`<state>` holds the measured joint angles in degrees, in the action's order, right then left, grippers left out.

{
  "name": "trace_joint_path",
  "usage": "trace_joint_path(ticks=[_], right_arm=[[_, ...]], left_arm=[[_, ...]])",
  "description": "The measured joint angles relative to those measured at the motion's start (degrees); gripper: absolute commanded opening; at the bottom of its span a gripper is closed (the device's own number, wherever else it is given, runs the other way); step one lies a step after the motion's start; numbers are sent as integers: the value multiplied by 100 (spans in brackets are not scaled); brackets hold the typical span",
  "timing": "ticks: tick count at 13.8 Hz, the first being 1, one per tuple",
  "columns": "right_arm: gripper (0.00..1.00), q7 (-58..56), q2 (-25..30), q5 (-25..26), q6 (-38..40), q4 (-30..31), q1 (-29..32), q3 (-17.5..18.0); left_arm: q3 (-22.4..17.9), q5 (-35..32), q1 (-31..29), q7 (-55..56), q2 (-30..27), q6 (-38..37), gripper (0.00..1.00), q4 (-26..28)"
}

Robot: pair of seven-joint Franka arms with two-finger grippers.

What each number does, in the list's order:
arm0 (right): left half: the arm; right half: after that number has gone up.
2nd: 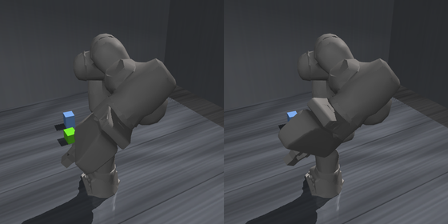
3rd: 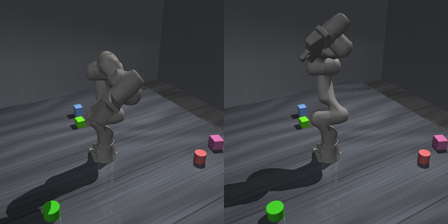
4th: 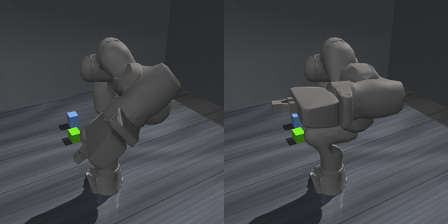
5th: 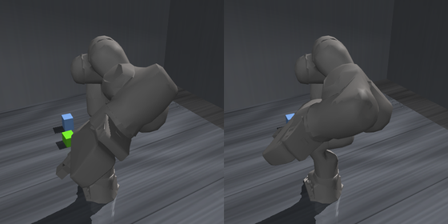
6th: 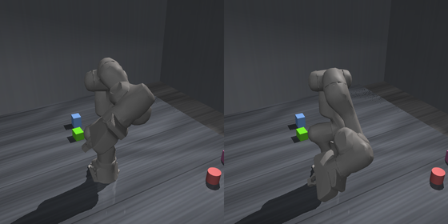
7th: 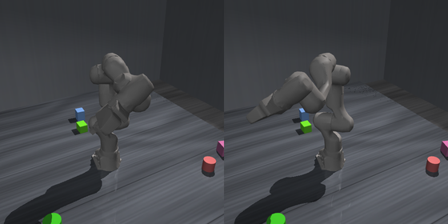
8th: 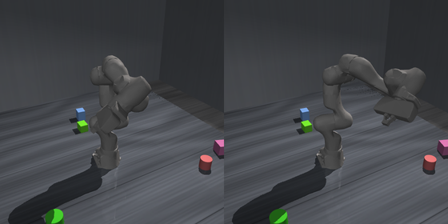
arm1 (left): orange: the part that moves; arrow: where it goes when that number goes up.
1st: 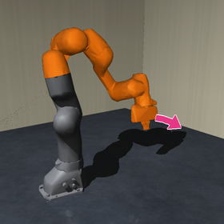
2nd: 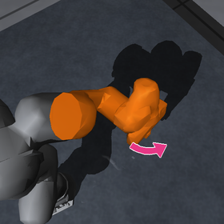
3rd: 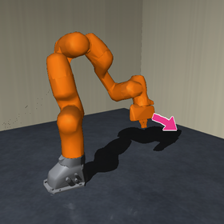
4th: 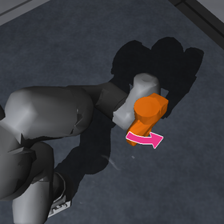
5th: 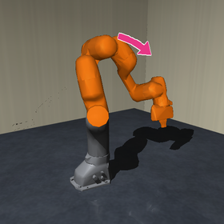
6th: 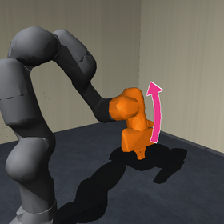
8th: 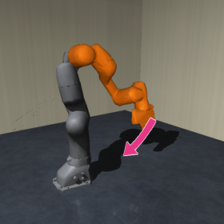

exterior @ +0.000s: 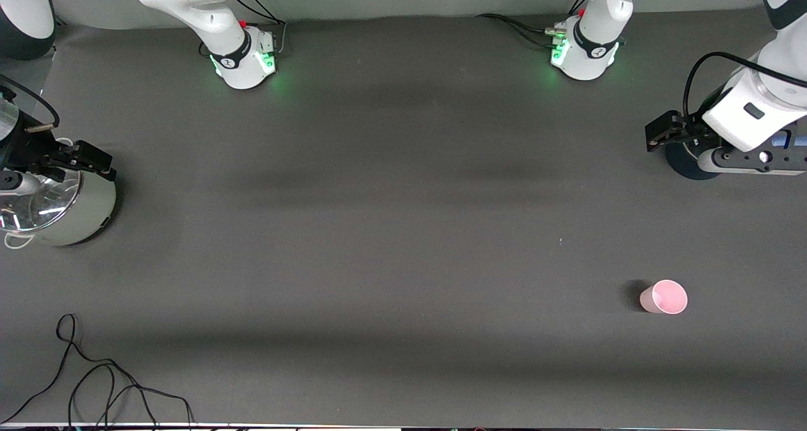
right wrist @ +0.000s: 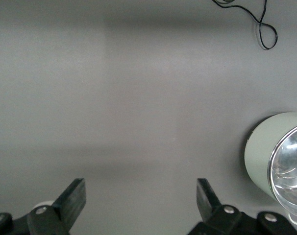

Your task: Transfer pink cup from left to right arm

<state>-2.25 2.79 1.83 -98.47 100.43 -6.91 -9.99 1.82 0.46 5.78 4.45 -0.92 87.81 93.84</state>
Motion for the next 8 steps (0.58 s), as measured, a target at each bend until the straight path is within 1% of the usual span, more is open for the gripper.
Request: trace_joint_path(ticks=[3, 6, 8], right_arm=[[100, 0, 0, 0, 0, 0, 7, -1], [100, 0, 0, 0, 0, 0, 5, -1], [100, 0, -1, 0, 0, 0, 2, -1]], left_arm=[[-13, -7, -4, -266, 1, 45, 100, -9], [-110, -24, -48, -915, 24, 62, 100, -18], [-167, -25, -273, -1581, 100, 105, 100, -64]])
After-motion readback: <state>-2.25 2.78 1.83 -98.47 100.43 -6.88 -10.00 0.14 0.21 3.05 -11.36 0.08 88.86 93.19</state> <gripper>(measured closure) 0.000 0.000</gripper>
